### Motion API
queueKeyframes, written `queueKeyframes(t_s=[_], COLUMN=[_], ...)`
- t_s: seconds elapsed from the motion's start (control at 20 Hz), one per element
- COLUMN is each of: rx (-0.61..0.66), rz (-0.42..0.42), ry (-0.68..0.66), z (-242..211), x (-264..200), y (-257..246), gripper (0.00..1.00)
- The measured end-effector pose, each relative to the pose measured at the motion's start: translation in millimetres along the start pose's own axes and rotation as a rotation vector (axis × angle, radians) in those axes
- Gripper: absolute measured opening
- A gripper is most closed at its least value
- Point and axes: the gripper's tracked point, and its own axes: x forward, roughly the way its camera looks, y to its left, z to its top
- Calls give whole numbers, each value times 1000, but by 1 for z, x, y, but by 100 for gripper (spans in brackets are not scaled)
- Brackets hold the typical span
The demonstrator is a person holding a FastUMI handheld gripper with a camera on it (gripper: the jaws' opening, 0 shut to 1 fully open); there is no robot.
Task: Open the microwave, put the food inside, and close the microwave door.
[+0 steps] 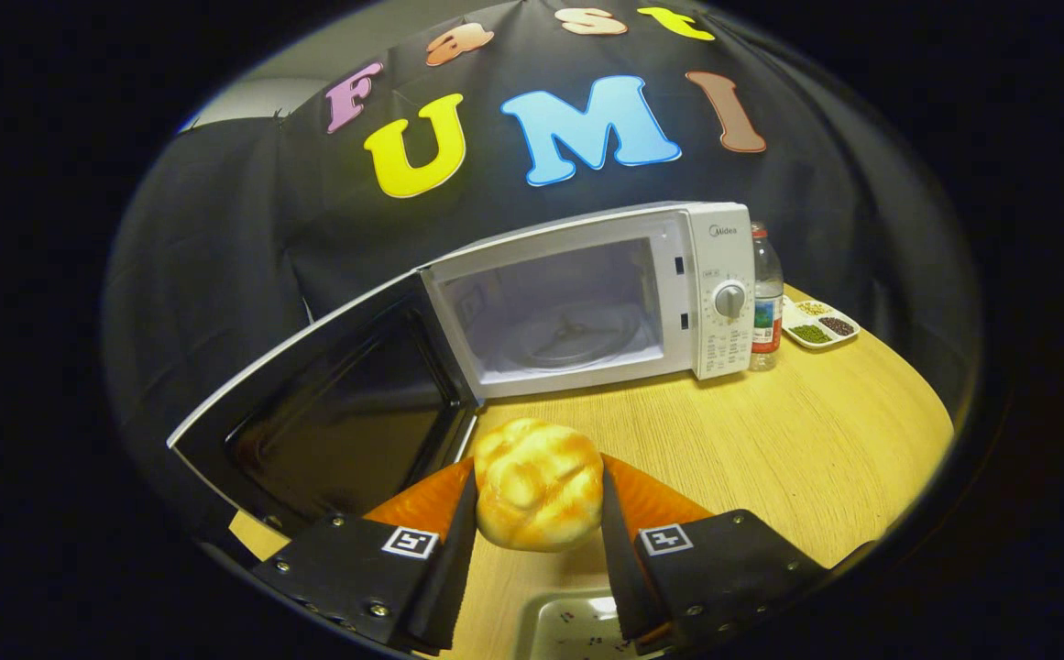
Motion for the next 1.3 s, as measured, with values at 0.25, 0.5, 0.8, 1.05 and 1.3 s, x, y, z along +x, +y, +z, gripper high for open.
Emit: queueKeyframes(t_s=[0.25,0.5,0.8,1.05,1.3], rx=[50,129,164,208,243], rz=[-10,-21,-36,-69,-110], ry=[-76,-136,-197,-241,-286], z=[24,45,65,71,80], x=[36,71,118,163,204], y=[8,10,11,7,-8], gripper=[65,65,65,65,65])
